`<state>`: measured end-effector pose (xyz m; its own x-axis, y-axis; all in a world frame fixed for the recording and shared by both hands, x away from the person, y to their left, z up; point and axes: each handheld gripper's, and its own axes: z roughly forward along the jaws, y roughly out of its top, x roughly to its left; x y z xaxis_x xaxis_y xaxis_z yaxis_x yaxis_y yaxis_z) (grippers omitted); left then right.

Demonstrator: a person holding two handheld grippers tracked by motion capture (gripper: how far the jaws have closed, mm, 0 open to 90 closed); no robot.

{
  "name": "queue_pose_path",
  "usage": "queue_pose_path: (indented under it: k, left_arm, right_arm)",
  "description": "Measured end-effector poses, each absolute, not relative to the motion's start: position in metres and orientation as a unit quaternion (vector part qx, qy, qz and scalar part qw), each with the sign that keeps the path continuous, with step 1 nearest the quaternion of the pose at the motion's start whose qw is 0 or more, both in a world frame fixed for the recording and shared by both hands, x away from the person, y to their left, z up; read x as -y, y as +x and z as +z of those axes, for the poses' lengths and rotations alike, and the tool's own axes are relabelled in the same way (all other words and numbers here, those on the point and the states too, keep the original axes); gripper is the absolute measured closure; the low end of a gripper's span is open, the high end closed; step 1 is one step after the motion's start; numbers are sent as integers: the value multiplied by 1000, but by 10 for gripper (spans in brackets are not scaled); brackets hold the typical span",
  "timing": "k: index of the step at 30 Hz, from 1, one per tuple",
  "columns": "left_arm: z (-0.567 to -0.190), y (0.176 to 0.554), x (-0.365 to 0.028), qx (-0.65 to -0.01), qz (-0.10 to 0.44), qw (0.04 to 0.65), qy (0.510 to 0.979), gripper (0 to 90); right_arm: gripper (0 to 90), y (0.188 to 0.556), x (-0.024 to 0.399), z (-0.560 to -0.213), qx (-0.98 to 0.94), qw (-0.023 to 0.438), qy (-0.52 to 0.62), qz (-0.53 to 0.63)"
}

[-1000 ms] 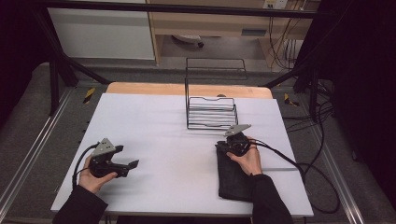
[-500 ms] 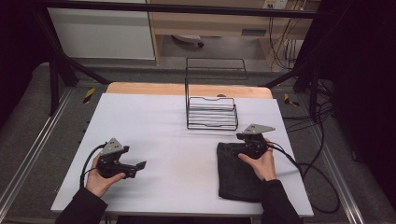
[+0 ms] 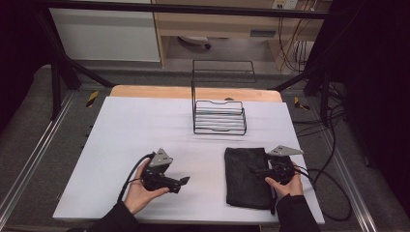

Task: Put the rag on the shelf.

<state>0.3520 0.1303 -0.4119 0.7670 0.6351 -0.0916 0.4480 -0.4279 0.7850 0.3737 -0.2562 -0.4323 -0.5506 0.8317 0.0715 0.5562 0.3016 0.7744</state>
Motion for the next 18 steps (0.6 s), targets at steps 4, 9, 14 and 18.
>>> queue_pose_path:
  k: [4,9,14,18]
  left_arm:
    - [-411,351,-98,-323,97,430,837,152]
    - [-415,348,-58,-317,72,433,840,223]
    - [-430,342,-30,-312,44,425,848,315]
    - [-437,337,-15,-303,34,419,855,399]
  right_arm:
    - [209,368,263,-436,-781,179,456,386]
    - [297,369,266,-443,-783,184,463,372]
    - [332,371,266,-448,-788,181,466,360]
    - [340,371,265,-450,-786,176,472,358]
